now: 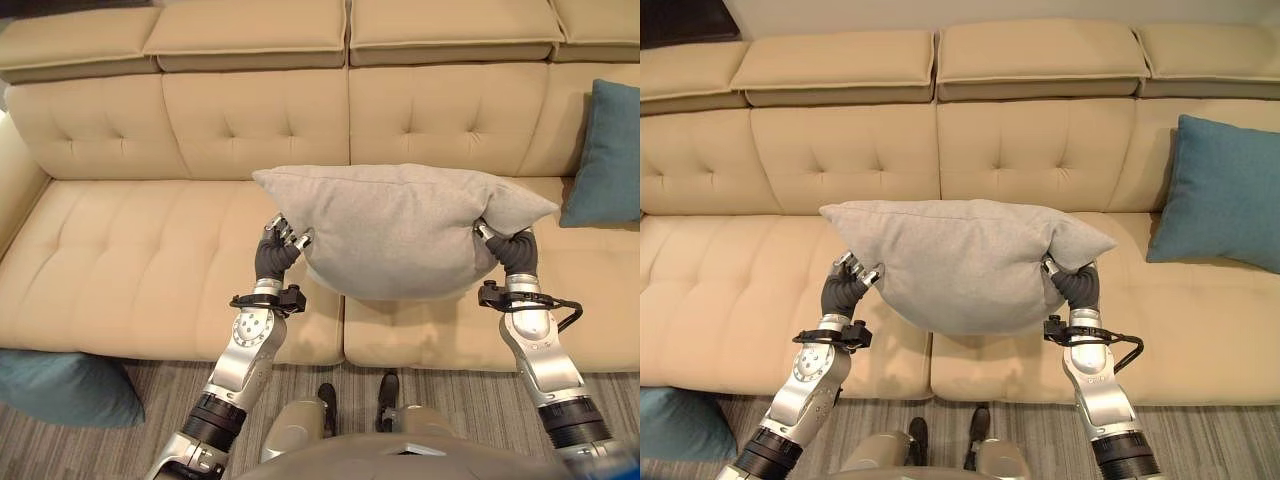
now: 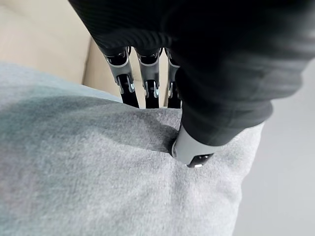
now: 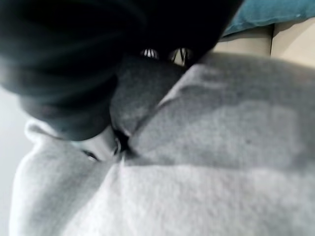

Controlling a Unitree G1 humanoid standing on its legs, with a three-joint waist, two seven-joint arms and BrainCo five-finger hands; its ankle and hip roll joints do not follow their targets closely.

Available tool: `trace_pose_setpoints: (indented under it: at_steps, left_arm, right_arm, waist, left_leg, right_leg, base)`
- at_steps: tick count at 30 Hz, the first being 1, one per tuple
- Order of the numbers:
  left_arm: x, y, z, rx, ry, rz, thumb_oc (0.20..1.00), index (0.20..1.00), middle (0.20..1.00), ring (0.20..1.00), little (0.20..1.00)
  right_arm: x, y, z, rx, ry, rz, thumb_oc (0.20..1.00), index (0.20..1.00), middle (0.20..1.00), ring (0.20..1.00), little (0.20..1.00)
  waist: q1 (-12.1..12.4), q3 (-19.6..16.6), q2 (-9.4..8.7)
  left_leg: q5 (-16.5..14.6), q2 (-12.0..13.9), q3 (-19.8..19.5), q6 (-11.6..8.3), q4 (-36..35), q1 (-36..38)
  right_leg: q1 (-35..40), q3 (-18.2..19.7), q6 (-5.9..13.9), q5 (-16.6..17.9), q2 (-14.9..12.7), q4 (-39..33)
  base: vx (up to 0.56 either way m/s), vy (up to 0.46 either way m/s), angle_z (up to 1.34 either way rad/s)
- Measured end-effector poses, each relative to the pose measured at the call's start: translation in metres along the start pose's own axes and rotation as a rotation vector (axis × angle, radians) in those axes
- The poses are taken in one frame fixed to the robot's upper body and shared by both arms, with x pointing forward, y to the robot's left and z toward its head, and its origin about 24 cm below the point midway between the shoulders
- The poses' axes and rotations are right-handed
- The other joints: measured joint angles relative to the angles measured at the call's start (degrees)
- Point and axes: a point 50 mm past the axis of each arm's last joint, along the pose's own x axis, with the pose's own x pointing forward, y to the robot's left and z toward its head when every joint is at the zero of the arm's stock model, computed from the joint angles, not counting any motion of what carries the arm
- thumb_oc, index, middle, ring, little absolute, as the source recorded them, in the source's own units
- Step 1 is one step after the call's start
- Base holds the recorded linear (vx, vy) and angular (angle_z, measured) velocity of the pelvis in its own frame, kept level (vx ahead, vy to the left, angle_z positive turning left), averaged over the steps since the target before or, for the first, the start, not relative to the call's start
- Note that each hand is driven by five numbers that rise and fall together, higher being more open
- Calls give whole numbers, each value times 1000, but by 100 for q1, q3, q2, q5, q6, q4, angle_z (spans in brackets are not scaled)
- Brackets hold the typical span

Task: Pick up all the scattered cushions and arrange them neatly on the sofa.

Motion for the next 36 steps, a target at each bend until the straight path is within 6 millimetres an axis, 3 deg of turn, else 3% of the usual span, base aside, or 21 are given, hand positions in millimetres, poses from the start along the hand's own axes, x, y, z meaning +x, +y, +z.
trace_pose_setpoints:
  at_steps: [3, 5, 7, 8, 12, 14, 17, 22, 24, 26, 31, 33, 36]
  left_arm:
    - [1, -6, -1, -5, 3, -22, 200, 200, 200, 200, 200]
    - [-1, -12, -4, -7, 19, -43, 200, 200, 200, 200, 200]
    - [-3, -14, -7, -11, 31, -47, 200, 200, 200, 200, 200]
    - [-3, -13, -7, -7, 33, -46, 200, 200, 200, 200, 200]
    - [6, -1, 7, 43, -16, -38, 200, 200, 200, 200, 200]
    - [8, 8, 12, 72, -30, -16, 200, 200, 200, 200, 200]
    - [9, 12, 14, 88, -39, -1, 200, 200, 200, 200, 200]
    - [14, 9, 19, 75, -67, 24, 200, 200, 200, 200, 200]
    - [34, -8, 31, 60, -125, 28, 200, 200, 200, 200, 200]
    - [45, -17, 43, 57, -183, 36, 200, 200, 200, 200, 200]
    - [77, -29, 68, 70, -267, 84, 200, 200, 200, 200, 200]
    - [105, -41, 97, 111, -342, 90, 200, 200, 200, 200, 200]
    - [130, -58, 133, 181, -431, 76, 200, 200, 200, 200, 200]
  right_arm:
    - [1, -4, 0, 6, 1, -22, 200, 200, 200, 200, 200]
    - [2, -9, 1, 11, 1, -52, 200, 200, 200, 200, 200]
    - [3, -12, 1, 5, -4, -62, 200, 200, 200, 200, 200]
    - [2, -9, 1, 15, 1, -62, 200, 200, 200, 200, 200]
    - [-1, 1, 4, 34, -8, -23, 200, 200, 200, 200, 200]
    - [0, 9, 5, 41, -13, 14, 200, 200, 200, 200, 200]
    - [11, 13, 16, 46, -58, 25, 200, 200, 200, 200, 200]
    - [31, 18, 37, 47, -146, 5, 200, 200, 200, 200, 200]
    - [49, 20, 47, 50, -180, -45, 200, 200, 200, 200, 200]
    - [58, 24, 56, 68, -207, -70, 200, 200, 200, 200, 200]
    - [84, 36, 73, 68, -244, -122, 200, 200, 200, 200, 200]
    - [110, 33, 95, 16, -301, -150, 200, 200, 200, 200, 200]
    - [137, 21, 119, -61, -346, -205, 200, 200, 200, 200, 200]
  waist:
    - [-104, 45, -76]
    - [-133, 61, -66]
    - [-142, 55, 185]
    - [-135, 69, 215]
    - [-83, 23, 140]
    - [71, 14, 79]
    - [200, 7, 1]
    - [161, -61, -65]
    - [125, -167, -73]
    - [131, -228, -68]
    - [128, -275, 64]
    - [160, -226, 235]
    - [164, -161, 406]
  left_leg:
    - [91, 347, -81, -122, -784, 5]
    - [184, 447, -213, -172, -923, -201]
    - [356, 449, -200, -17, -1167, -151]
    - [706, 374, -151, 72, -1322, 33]
    - [782, -333, 140, 322, -1752, 394]
    - [748, -386, 177, 363, -1768, 430]
    - [729, -363, 209, 375, -1775, 438]
    - [707, -151, 261, 303, -1812, 356]
    - [809, -56, 144, 209, -1803, 87]
    - [965, -7, 99, 251, -1780, -123]
    - [1115, 87, -24, 201, -1778, -572]
    - [1256, 122, -92, 175, -1778, -955]
    - [1386, 136, -160, 141, -1777, -1413]
  right_leg:
    - [11, 11, -10, 17, 16, -28]
    - [98, 50, 60, 14, 8, -90]
    - [222, 135, 266, -55, 26, -53]
    - [270, 270, 396, -138, -86, 48]
    - [268, 540, 825, -151, -806, 198]
    - [342, 564, 977, -44, -849, 94]
    - [437, 641, 995, -33, -800, -126]
    - [366, 675, 962, -38, -599, -221]
    - [140, 648, 891, 8, -486, -222]
    - [-53, 630, 829, 54, -419, -220]
    - [-435, 502, 773, 112, -310, -221]
    - [-800, 473, 762, 216, -261, -220]
    - [-1221, 371, 798, 278, -240, -220]
  base:
    - [128, 88, -1]
    - [201, 226, -18]
    - [252, 274, -43]
    - [137, 156, -42]
    - [125, 135, -12]
    - [133, 83, 4]
    - [86, 16, -6]
    - [59, -42, -12]
    - [-37, -65, 17]
    - [-95, -41, 11]
    - [-97, -17, 12]
    - [-152, 2, 7]
    - [-101, 21, 8]
